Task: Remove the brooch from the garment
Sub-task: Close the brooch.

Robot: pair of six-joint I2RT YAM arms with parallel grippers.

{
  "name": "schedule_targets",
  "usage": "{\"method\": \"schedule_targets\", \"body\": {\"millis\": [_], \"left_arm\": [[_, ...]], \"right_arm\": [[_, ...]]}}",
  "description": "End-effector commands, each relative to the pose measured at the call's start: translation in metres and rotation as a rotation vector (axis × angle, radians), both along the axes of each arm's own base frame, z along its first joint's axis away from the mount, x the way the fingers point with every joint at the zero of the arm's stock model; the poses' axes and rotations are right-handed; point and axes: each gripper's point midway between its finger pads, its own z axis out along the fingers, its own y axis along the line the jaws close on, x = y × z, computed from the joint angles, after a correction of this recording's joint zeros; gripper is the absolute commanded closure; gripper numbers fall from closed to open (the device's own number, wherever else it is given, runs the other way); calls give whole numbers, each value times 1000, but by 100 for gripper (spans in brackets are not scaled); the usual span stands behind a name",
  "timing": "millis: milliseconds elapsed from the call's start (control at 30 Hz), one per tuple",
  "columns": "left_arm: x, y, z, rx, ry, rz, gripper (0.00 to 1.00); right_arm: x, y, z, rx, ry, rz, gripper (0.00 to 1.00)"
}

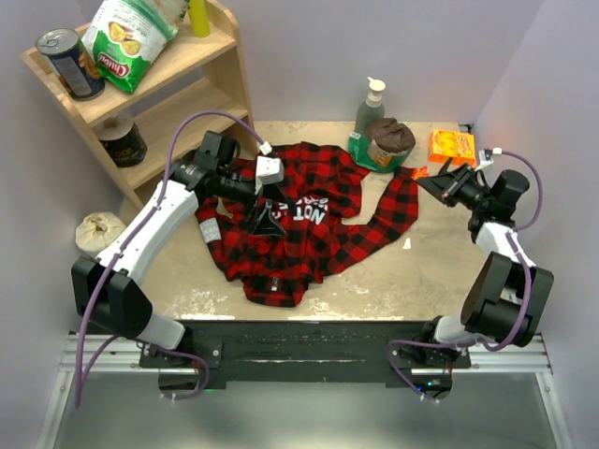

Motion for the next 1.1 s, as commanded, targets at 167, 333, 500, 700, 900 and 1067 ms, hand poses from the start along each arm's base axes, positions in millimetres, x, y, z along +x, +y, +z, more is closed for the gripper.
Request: {"method": "schedule_targets", "body": {"millis": [167, 333, 500, 700, 900, 1067], "left_arm": [[8, 12, 6, 23, -106, 101, 1], [16, 23, 2, 54, -182, 189, 0], [16, 28, -10, 66, -179, 204, 0], [10, 30, -9, 38, -181, 214, 0], [10, 29, -4, 23, -192, 225, 1], [15, 21, 3, -23, -196, 205, 0]], "right_arm": [[1, -32, 10, -134, -67, -80, 100], [3, -51, 3, -157, -43, -153, 100], [8, -65, -1, -178, -38, -217, 100], [10, -72, -7, -194, -22, -259, 100], [11, -80, -7, -211, -19, -276, 100], [-2, -51, -3, -233, -54, -86, 100]]}}
